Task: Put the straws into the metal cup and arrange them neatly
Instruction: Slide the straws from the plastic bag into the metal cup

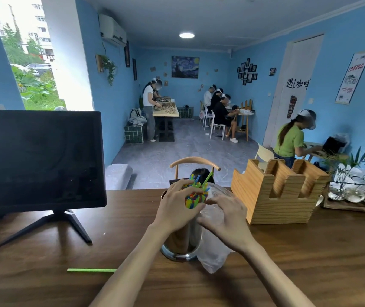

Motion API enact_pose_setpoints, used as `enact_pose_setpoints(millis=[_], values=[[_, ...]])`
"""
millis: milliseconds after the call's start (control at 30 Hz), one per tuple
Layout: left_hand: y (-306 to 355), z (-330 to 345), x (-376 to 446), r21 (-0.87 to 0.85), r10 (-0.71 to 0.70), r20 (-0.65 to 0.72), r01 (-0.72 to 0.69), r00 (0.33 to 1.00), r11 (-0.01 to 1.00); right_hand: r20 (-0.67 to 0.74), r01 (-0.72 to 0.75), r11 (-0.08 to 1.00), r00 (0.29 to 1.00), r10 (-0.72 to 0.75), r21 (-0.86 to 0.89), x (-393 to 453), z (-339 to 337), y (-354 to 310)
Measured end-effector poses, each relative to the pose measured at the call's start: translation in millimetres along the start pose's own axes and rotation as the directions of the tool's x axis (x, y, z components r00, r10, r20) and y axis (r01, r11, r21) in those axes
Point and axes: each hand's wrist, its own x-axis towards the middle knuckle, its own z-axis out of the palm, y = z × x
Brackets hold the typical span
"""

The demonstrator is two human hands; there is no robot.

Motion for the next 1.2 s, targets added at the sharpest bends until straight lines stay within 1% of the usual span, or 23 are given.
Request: enact_pose_setpoints(millis=[33,67,133,233,300,400,467,600,700,800,900,967,1033,1100,1200], values=[[0.7,0.8,0.2,-0.023,-0.019,-0.022,0.019,1.0,1.0,0.026,0.009,1.0,1.0,-0.01,0.029,2.1,3.9,1.6],[1.0,1.0,0.6,-0.033,-0.037,-0.032,0.036,0.999,0.999,0.036,-0.016,0.994,0.999,0.012,0.113,4.6,4.9,1.6],[0.4,0.7,1.3,-0.018,-0.054,-0.033,0.054,0.998,0.998,0.044,-0.109,0.958,0.994,0.101,0.265,8.3,4.5,2.5],[-2.6,-0.3,2.6,0.002,-0.083,-0.085,0.084,0.993,0.996,0.031,-0.152,0.909,0.988,0.152,0.389,14.5,3.3,3.5],[-5.5,-1.6,3.8,0.001,-0.11,-0.13,0.111,0.985,0.994,-0.001,-0.147,0.893,0.987,0.163,0.426,19.4,2.2,2.0],[-10.1,-4.3,5.0,-0.018,-0.131,-0.143,0.13,0.981,0.991,-0.06,-0.192,0.875,0.968,0.243,0.444,30.1,1.1,4.7],[-12.6,-5.8,6.1,-0.025,-0.143,-0.153,0.14,0.978,0.99,-0.098,-0.211,0.846,0.951,0.293,0.489,36.1,-3.1,6.8],[-15.9,-7.8,6.2,-0.05,-0.167,-0.166,0.16,0.972,0.986,-0.193,-0.188,0.787,0.912,0.362,0.588,37.7,-18.2,14.4],[-20.0,-8.3,3.7,-0.04,-0.161,-0.142,0.157,0.977,0.987,-0.265,-0.203,0.789,0.869,0.418,0.58,31.6,-26.9,32.2],[-20.6,-10.0,2.6,-0.022,-0.15,-0.121,0.149,0.981,0.989,-0.347,-0.244,0.836,0.825,0.446,0.492,25.6,-40.2,48.1],[-19.3,-11.6,2.4,0.014,-0.14,-0.113,0.142,0.984,0.99,-0.379,-0.286,0.869,0.812,0.443,0.403,18.5,-51.5,61.0],[-18.5,-12.9,1.8,0.025,-0.147,-0.11,0.151,0.983,0.988,-0.389,-0.302,0.894,0.82,0.421,0.33,12.2,-54.5,65.9],[-18.6,-13.8,0.8,0.038,-0.147,-0.098,0.152,0.984,0.988,-0.365,-0.311,0.907,0.839,0.403,0.285,4.2,-52.7,66.6],[-18.3,-13.5,-0.2,0.055,-0.136,-0.082,0.141,0.987,0.989,-0.315,-0.303,0.907,0.865,0.391,0.292,-2.5,-48.7,62.7],[-15.4,-11.1,-1.8,0.057,-0.119,-0.09,0.125,0.989,0.991,-0.217,-0.282,0.888,0.901,0.375,0.364,-8.7,-38.3,51.4]])
